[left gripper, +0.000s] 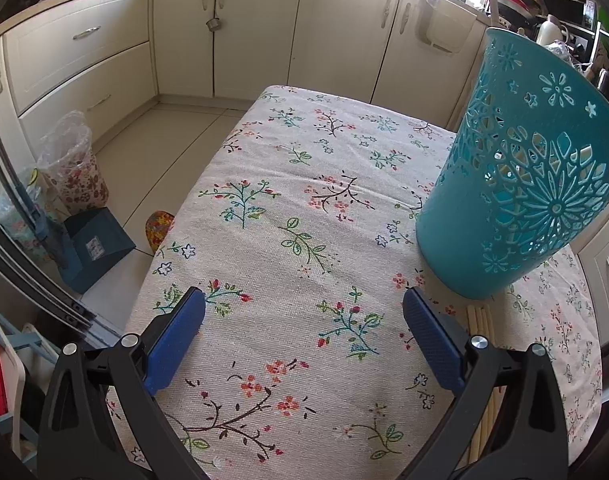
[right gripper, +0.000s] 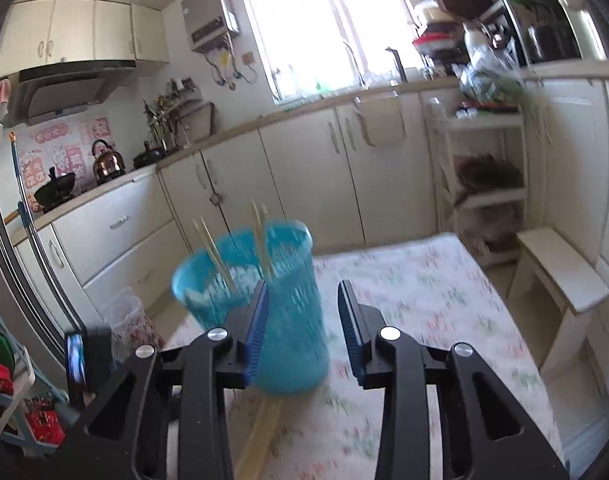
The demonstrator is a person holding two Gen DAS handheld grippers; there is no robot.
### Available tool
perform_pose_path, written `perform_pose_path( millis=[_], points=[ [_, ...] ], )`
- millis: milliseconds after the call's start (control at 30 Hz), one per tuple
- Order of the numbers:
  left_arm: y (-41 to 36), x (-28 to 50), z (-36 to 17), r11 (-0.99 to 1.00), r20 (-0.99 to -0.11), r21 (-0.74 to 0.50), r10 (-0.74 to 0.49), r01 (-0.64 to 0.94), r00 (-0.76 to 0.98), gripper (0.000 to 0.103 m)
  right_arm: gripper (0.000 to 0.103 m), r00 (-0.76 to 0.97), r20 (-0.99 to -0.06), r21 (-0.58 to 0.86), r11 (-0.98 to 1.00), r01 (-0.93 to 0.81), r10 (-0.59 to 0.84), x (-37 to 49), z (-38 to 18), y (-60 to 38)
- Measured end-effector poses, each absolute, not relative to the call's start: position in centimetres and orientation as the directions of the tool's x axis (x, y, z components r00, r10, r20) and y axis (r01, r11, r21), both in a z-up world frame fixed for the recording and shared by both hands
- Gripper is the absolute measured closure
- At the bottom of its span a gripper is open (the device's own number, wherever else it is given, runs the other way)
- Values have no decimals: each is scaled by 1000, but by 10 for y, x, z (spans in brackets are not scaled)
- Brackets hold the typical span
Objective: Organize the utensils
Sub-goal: 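Return the right tool to the stick bundle while the left tool grasps a stick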
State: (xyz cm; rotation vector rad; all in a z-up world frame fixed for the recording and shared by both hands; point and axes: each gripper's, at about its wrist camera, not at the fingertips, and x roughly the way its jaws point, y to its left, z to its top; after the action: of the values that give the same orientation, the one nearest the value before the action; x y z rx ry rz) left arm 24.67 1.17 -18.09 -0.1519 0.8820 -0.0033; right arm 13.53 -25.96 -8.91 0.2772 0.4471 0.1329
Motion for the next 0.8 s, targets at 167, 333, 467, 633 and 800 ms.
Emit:
perform_pose_path(
  millis=[167, 333, 467, 633, 800],
  points=[
    [13, 247, -182, 990, -771, -129, -60, -63, 634, 8, 68, 805, -560, 329, 944, 2, 194, 128, -134, -265],
    [14, 246, -181, 989, -769, -134, -60, -69, 637, 8, 67, 723, -648, 290, 955, -55, 238, 145, -149, -239],
    [15, 245, -181, 988, -765, -141, -65, -68, 641, 8, 67, 674, -695, 254, 963, -94, 250, 151, -162, -219],
    [16, 243, -180, 987, -762, -147, -70, -67, 643, 8, 67, 640, -727, 233, 966, -110, 248, 155, -179, -206],
    [16, 242, -179, 986, -760, -157, -79, -64, 645, 8, 69, 614, -754, 215, 971, -108, 235, 161, -187, -199]
  ],
)
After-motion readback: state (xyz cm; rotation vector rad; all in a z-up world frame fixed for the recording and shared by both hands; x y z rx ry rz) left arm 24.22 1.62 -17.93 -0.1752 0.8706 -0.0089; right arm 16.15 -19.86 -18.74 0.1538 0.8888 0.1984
